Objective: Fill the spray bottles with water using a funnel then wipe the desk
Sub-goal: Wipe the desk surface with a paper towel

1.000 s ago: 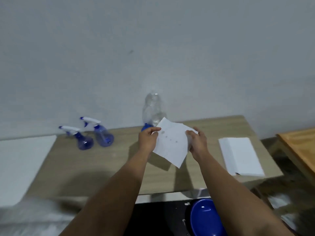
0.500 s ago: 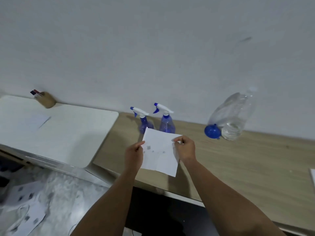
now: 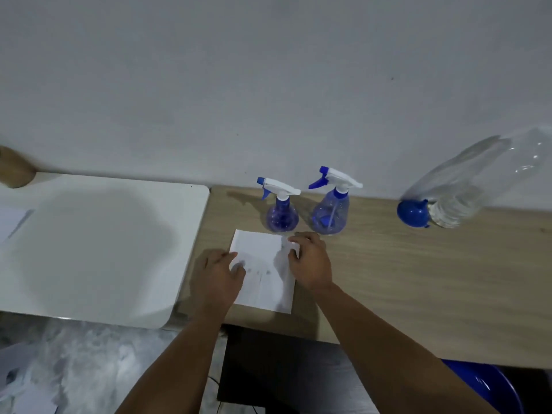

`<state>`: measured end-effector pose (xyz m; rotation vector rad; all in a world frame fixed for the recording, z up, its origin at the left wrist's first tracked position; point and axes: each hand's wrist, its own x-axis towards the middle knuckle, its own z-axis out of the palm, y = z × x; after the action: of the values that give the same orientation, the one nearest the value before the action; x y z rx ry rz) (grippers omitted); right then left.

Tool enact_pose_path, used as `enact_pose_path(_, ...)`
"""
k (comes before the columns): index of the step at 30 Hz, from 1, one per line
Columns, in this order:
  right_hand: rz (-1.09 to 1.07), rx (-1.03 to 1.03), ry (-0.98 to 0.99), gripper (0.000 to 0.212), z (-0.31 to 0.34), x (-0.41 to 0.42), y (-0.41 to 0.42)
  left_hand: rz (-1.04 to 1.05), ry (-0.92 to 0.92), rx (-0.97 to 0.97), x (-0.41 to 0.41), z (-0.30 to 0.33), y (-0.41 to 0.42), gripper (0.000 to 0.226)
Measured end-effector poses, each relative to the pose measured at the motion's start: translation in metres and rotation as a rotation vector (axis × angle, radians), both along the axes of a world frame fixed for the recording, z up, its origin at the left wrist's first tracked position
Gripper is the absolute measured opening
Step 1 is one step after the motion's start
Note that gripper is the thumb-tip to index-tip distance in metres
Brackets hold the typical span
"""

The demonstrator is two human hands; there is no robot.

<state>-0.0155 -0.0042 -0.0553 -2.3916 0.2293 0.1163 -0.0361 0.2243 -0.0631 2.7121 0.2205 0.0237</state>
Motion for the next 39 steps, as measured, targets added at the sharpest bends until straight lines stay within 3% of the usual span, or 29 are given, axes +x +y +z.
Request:
enact_pose_path(3,-0.007,-0.203,-0.05,0.051,0.004,-0.02,0.013,-0.168,-0.151,0.19,0.003,-0.004,0.005,0.045)
enact_pose_path(6,0.101,-0.335,-0.09,0.06,-0.002,-0.035,0.032,-0.377,-0.158,0.284,0.013,-0.008,0.005,0.055)
enact_pose_path(11,0.322,-0.434,0.147,0.074,-0.027,-0.041,0.055,-0.607,-0.06,0.385,0.026,-0.025,0.017,0.062)
enact_pose_path(26,0.386,-0.5,0.005,0.074,-0.046,-0.026,0.037,-0.624,0.0,0.415,0.024,-0.033,0.006,0.068)
enact_pose_path(39,0.437,-0.509,-0.016,0.068,-0.039,-0.028,-0.05,-0.591,0.028,0.408,0.009,-0.03,-0.087,0.067)
